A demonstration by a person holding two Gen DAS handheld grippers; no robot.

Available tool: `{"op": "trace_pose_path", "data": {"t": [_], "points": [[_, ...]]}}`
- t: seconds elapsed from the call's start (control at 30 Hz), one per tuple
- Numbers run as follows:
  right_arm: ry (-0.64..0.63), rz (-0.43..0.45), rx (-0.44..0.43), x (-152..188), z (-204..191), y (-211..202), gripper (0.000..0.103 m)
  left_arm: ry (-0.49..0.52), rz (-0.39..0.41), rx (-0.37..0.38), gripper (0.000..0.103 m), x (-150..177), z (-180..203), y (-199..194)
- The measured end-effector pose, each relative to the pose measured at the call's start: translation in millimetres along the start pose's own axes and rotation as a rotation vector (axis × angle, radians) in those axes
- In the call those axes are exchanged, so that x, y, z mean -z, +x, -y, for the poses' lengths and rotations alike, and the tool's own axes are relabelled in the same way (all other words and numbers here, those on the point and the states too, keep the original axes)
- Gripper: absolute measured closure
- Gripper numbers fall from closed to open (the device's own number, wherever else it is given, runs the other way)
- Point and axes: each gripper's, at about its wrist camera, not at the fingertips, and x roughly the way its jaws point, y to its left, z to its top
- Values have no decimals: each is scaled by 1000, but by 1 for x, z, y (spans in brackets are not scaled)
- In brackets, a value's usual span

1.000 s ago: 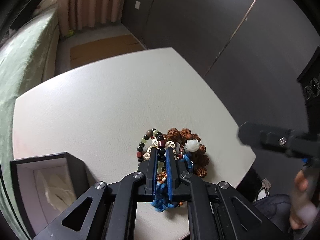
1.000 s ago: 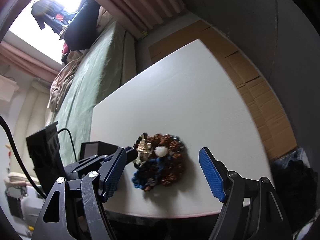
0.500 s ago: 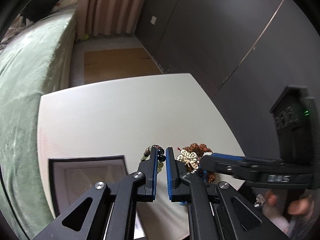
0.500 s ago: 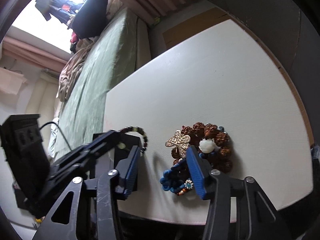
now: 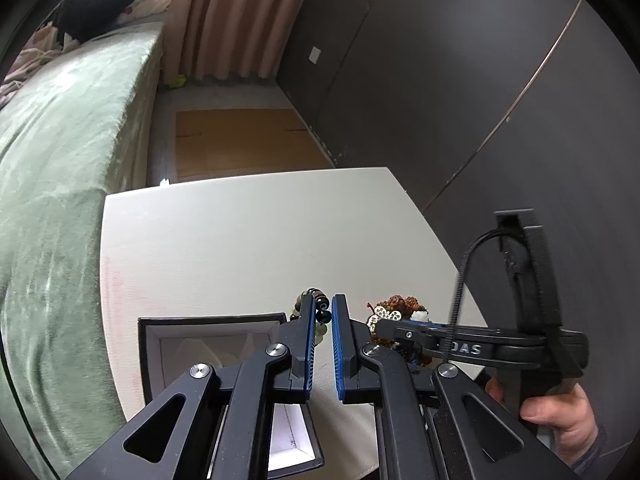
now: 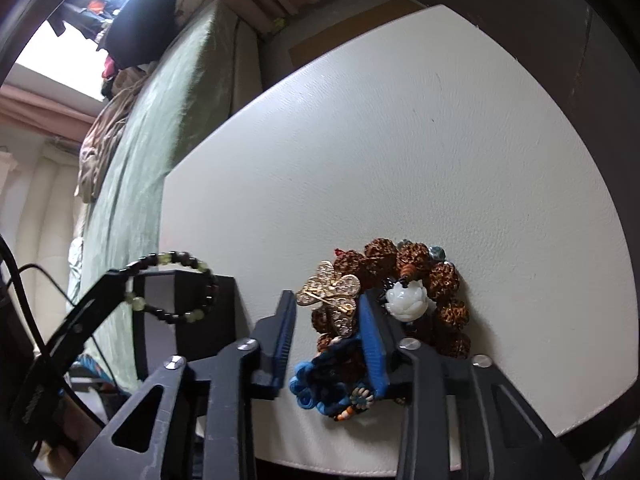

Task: Organize jewelry
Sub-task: 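Grasp the gold butterfly pendant with the right tool while the left tool lifts the black bracelet, then drop the gold butterfly pendant into the black box with the right tool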

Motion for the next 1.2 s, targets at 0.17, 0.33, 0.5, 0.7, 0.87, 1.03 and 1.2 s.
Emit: {"op": "trace_pose_path", "data": {"t": [0.17,0.33,0.5,0.7,0.87,1.03,1.2], "points": [[15,28,-3,1,-2,-7,91,-5,17,3,95,0,-3,-10],[-8,65,-24,4,-10,-19,91,-13,38,5,95,1,-9,-23],[-63,113,-86,9,-29,-35,91,-18,87,-5,95,3,-13,-46],[-148,123,-168,17,-62,-37,91,-35,140,-21,95,4,-24,-71],[-213,92,-222,22,-90,-25,91,-56,152,-43,95,6,-39,-81],[-245,51,-228,24,-116,-6,91,-76,153,-55,95,7,-51,-85],[-223,73,-190,21,-112,-7,54,-68,139,-53,95,12,-56,-84]]}}
